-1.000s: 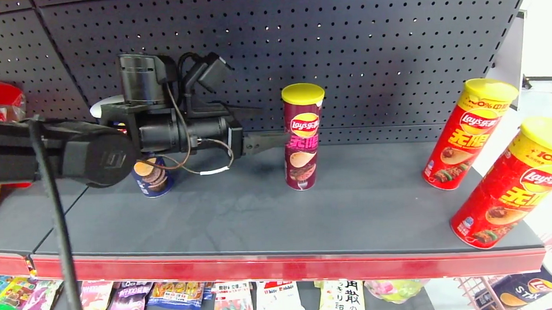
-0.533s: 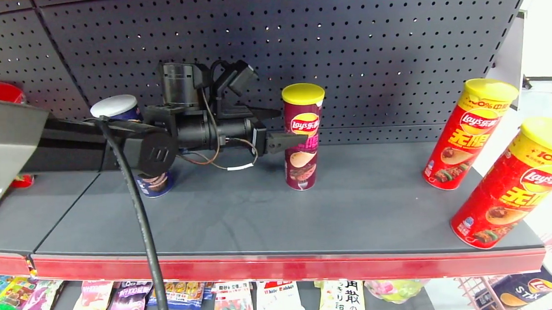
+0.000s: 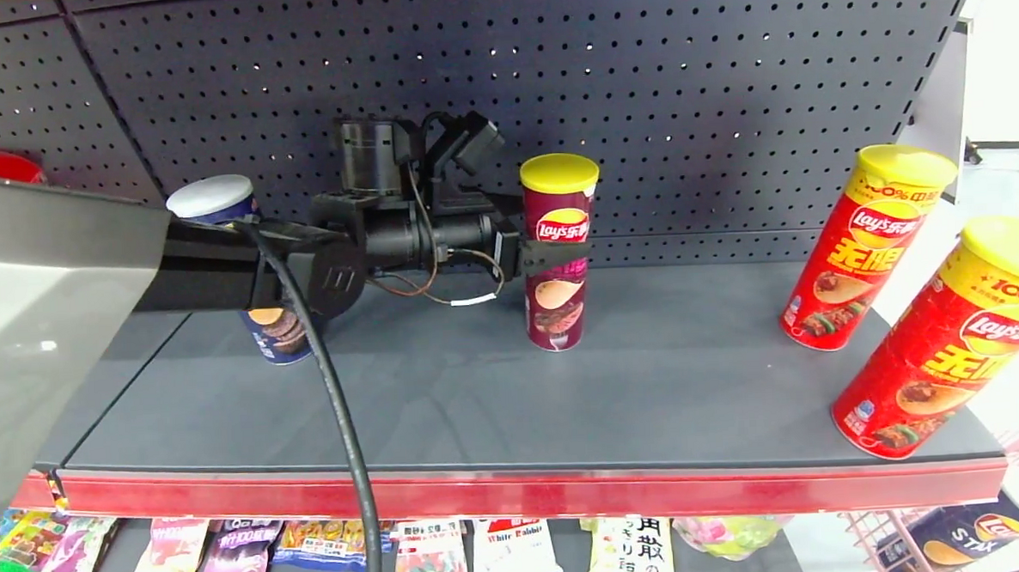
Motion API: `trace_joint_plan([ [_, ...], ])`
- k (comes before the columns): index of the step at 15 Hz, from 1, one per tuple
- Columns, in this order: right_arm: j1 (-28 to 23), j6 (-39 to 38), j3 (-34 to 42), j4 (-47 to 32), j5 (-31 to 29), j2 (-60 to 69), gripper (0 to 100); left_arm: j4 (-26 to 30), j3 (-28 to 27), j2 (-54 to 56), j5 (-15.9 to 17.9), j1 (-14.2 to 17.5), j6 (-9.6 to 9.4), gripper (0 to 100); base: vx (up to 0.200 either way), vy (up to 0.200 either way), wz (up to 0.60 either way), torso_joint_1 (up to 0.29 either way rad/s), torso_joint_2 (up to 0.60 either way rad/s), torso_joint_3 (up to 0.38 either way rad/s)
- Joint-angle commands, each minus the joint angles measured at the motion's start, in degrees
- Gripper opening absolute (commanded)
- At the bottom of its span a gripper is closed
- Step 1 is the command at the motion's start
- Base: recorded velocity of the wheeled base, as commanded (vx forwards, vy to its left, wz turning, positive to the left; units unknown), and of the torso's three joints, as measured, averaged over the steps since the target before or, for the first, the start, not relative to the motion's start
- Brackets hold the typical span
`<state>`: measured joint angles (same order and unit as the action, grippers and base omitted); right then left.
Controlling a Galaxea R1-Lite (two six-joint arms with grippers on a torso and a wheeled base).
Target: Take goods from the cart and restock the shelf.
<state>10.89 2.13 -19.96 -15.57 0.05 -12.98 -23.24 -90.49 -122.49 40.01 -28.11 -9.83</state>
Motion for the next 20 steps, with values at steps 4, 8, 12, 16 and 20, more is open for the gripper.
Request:
trace_joint_plan([
  [4, 0.01, 0.06, 0.00, -0.08, 0.04, 0.06, 0, 1.61, -4.96, -2.84, 0.16, -0.98, 0.60, 0, 0.000, 0.000, 0.00, 0.000, 0.00, 0.000],
  [8, 0.01, -0.02, 0.00, -0.08, 0.04, 0.06, 0, 1.70, -4.43, -2.40, 0.86, -1.24, 0.60, 0, 0.000, 0.000, 0.00, 0.000, 0.00, 0.000],
  [12, 0.01, 0.06, -0.17, 0.19, 0.04, -0.20, 0, 1.88, 4.27, 5.42, 4.20, -1.24, 0.51, 0, 0.000, 0.000, 0.00, 0.000, 0.00, 0.000],
  [16, 0.01, 0.06, -0.61, 0.19, 0.21, -0.38, 0, 1.61, 16.93, 15.70, 6.31, -2.30, 0.33, 0, 0.000, 0.000, 0.00, 0.000, 0.00, 0.000],
  [20, 0.10, 0.06, -1.49, 0.27, 0.48, -1.43, 0, -5.33, 27.56, 18.34, 7.01, -2.47, -0.90, 0, 0.000, 0.000, 0.00, 0.000, 0.00, 0.000],
])
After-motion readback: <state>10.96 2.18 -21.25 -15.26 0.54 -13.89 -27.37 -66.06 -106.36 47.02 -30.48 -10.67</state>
